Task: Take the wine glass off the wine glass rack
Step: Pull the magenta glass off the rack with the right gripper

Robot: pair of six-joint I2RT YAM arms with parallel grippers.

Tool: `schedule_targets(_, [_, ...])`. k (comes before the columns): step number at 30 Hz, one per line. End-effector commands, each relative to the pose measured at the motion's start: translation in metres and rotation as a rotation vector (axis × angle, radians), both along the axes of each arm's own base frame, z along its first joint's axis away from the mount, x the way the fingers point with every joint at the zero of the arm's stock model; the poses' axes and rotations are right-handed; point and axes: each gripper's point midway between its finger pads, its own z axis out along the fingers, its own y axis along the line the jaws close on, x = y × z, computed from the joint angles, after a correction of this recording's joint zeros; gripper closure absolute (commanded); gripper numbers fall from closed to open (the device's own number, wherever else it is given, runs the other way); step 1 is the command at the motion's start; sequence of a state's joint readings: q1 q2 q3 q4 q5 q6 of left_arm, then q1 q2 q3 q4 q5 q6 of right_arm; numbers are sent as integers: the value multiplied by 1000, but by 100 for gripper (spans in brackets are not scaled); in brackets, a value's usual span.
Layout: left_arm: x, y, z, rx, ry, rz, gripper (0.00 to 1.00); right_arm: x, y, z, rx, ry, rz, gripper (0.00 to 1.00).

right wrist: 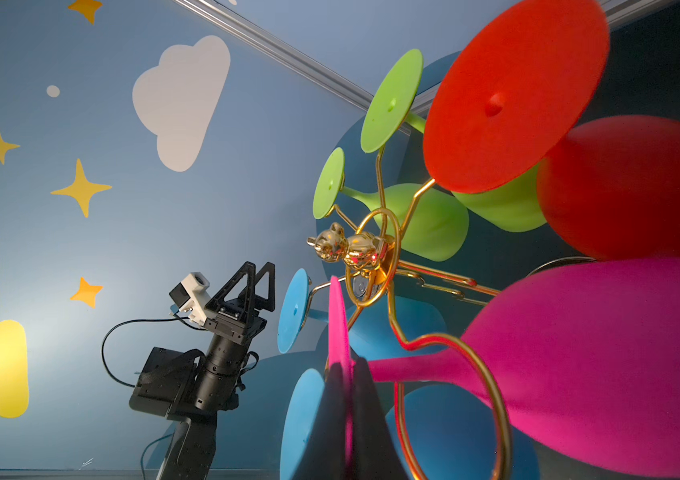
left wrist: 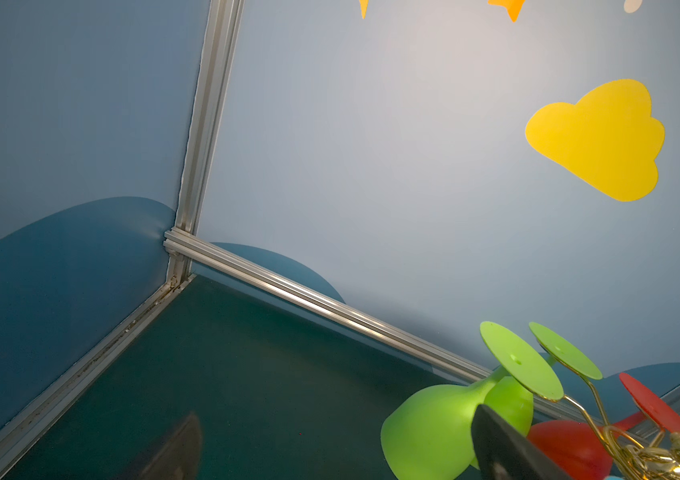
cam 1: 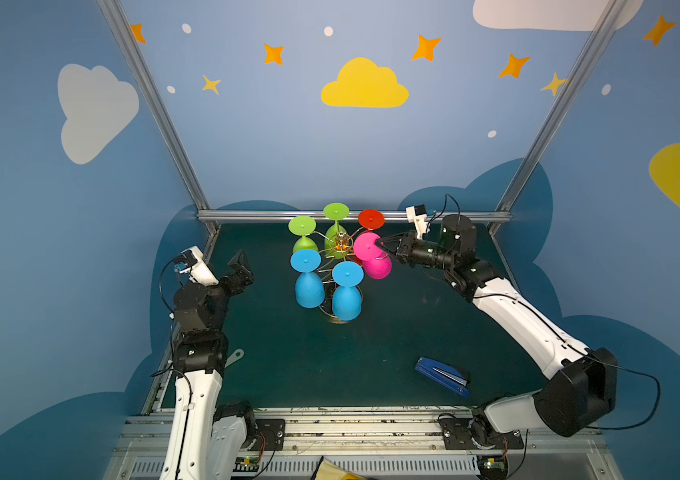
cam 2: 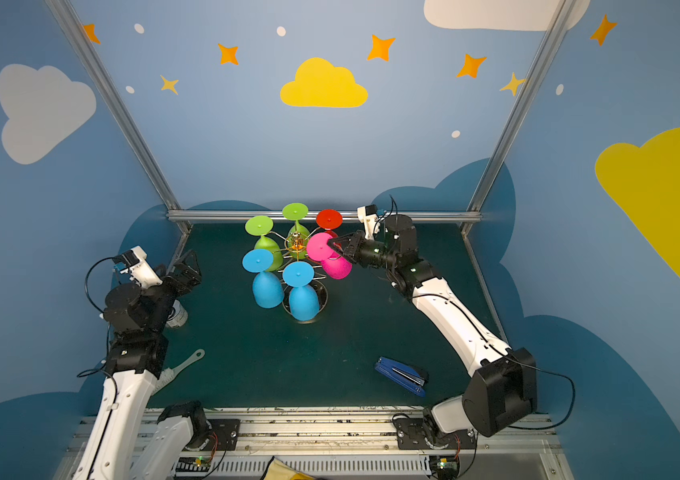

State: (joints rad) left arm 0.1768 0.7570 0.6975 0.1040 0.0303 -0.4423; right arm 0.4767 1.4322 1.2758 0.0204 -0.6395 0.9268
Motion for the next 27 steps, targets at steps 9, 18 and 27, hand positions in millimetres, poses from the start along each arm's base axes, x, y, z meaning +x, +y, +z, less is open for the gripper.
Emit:
schedule_targets(9, [-3, 2, 2, -2, -13, 8, 0, -18, 9, -4, -63, -26, 38, 100])
schedule_targets(18, [-3, 2, 0, -5, -9, 8, 0, -30, -7, -7, -99, -45, -12, 100])
schedule_targets(27, [-3, 2, 0, -9, -10, 13, 0, -42, -30, -12, -150, -70, -89, 100])
